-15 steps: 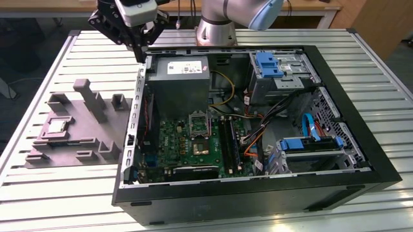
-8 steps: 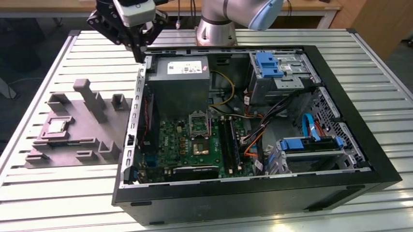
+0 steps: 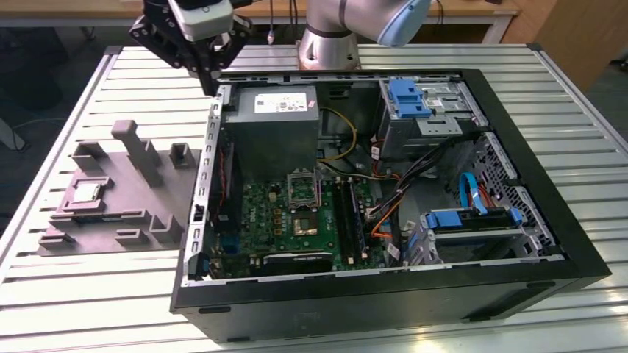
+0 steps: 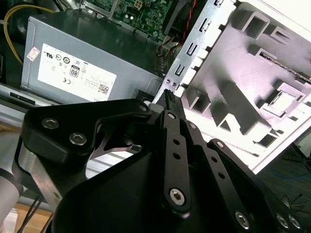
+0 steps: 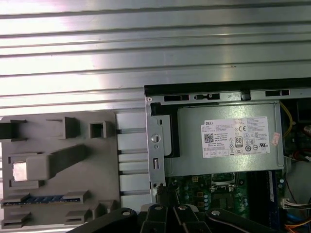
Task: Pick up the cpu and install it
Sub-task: 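Reach for the cpu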
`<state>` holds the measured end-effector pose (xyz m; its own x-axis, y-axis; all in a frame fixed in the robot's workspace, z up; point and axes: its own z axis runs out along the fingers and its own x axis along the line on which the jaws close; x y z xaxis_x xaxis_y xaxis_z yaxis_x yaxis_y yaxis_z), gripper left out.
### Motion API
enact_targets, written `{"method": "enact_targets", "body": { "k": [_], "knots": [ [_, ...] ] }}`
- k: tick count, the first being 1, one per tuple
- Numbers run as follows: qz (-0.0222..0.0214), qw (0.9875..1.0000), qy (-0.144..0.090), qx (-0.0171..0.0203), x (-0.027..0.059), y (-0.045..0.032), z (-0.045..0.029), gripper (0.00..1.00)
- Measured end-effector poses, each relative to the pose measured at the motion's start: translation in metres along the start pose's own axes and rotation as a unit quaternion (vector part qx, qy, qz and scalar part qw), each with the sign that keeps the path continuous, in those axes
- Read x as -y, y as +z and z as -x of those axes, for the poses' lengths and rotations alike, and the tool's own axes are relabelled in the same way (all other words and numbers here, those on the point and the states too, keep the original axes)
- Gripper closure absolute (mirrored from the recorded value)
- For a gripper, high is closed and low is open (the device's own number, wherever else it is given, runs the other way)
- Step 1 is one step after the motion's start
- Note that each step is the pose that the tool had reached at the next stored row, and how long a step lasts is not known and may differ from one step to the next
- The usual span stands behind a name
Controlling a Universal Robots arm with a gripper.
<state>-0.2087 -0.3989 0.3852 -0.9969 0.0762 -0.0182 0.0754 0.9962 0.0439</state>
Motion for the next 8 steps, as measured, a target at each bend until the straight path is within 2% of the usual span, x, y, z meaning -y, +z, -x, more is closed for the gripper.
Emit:
{"method": "enact_targets", "body": {
  "k": [8],
  "knots": [
    [0.0000, 1.0000, 0.000, 0.0000, 0.0001, 0.0000, -0.0012, 0.89]
  ]
}}
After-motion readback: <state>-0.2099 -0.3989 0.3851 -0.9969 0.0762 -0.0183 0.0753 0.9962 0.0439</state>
